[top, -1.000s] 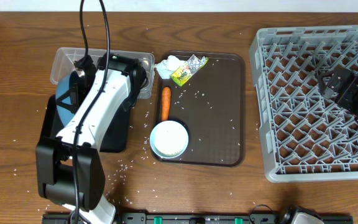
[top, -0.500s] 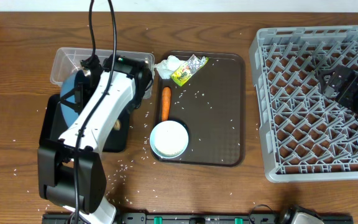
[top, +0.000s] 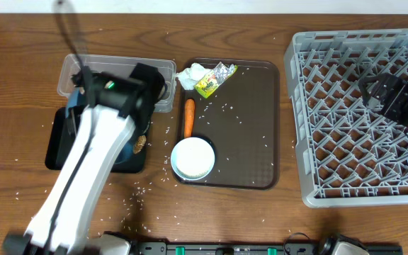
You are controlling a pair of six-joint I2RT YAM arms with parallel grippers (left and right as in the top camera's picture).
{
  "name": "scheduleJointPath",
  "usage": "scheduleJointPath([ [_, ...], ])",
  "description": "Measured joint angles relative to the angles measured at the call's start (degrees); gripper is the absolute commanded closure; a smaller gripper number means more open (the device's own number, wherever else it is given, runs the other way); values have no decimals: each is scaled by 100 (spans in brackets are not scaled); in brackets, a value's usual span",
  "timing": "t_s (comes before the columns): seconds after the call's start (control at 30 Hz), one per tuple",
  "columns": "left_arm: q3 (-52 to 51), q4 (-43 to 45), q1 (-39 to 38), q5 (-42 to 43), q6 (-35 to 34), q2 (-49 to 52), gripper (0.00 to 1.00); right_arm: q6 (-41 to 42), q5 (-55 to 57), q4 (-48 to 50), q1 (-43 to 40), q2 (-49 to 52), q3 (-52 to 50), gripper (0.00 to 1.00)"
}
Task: Sort waste into correct bins and load items into the dishwasher rack
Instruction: 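Swing the teal plate toward the rack and hand it to the right gripper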
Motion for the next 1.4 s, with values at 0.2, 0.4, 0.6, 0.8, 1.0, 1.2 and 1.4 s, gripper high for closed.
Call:
scheduleJointPath([
  [0.2,254,2476,-315,2791,1069,-1075,94,-264,-1513,468,175,0,0,1],
  [0.4,295,3713,-870,4238,1565,-1080,94,-367,-2490,581,863,0,0,1],
  [0.6,295,3901,-1281,4592,1746,-619,94,-743,-2905,562,1556,0,0,7],
  [0.8,293,4170,-1469,4651,1832,-472,94,-1071,-2258,459,2264,0,0,20],
  [1.0,293,4188,-1515,4774,1856,-623,94,-1182,-363,332,2614,140,-2,38],
  [1.2,293,4247,-1528,4951,1867,-680,94,-1169,-297,501,2750,417,-2,91],
  [1.4,293,4262,-1547,5036,1853,-680,92,-1091,-330,752,2747,474,-2,99],
])
